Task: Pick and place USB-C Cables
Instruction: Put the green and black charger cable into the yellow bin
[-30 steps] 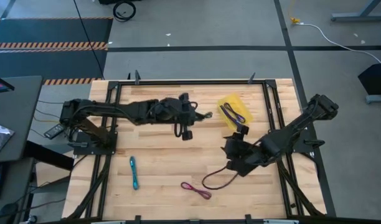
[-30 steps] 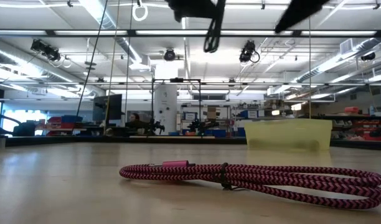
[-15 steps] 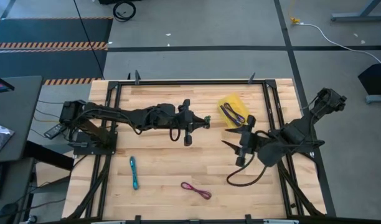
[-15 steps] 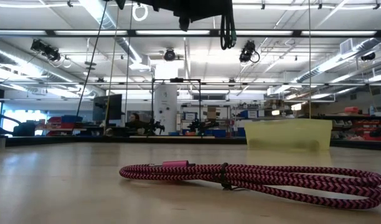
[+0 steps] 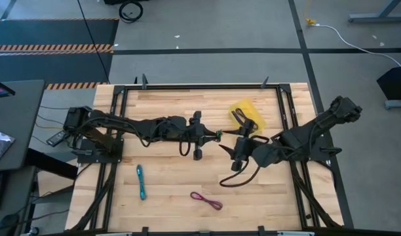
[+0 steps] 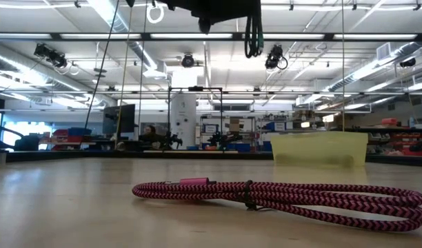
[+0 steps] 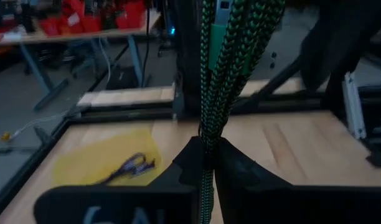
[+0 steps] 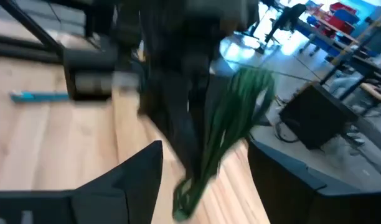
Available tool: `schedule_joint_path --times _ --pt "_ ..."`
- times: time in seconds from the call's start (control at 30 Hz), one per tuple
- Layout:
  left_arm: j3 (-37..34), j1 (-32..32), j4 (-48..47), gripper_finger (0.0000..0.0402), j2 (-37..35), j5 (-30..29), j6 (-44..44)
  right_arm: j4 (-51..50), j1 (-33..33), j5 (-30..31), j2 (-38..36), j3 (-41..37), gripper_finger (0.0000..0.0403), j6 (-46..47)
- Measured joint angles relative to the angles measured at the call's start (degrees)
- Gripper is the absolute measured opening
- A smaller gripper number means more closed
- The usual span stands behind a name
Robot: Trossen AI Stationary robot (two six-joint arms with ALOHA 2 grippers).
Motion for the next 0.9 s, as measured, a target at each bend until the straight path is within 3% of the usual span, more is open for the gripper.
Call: schedule_joint_path --times 0.2,0.33,0.43,0.57,0.63,0.77,0.9 --pt "-0.05 -1.65 1.45 0.0032 0.72 -1.74 0.2 2.58 -1.6 -3.36 0.0 0.0 0.0251 -0.49" --pt "-0.05 -3.65 1.47 0.0029 0.74 -3.89 2.38 3.17 -1.88 -4.31 0.04 0.0 0.0229 -0.38" --pt "-0.05 -4.6 1.41 0.0034 0.75 -5.34 3.24 3.49 -1.59 -4.8 0.13 0.0 0.0177 -1.85" --pt "-0.05 -4.79 1.37 0.0065 0.75 -6.88 3.17 3.02 -1.08 -4.77 0.15 0.0 0.0051 -4.57" --pt "-0.05 -5.38 0.58 0.0085 0.75 -10.37 3.2 2.06 -0.81 -5.3 0.15 0.0 0.0026 -5.98" --pt "-0.01 -6.93 -6.63 0.0124 0.54 -20.81 4.73 -5.7 -0.72 -5.97 -0.1 0.0 0.0026 -3.03" --pt "-0.01 -7.77 -15.45 0.0157 0.42 -28.19 3.87 -19.46 -2.35 -0.34 -0.88 0.0 0.0026 3.55"
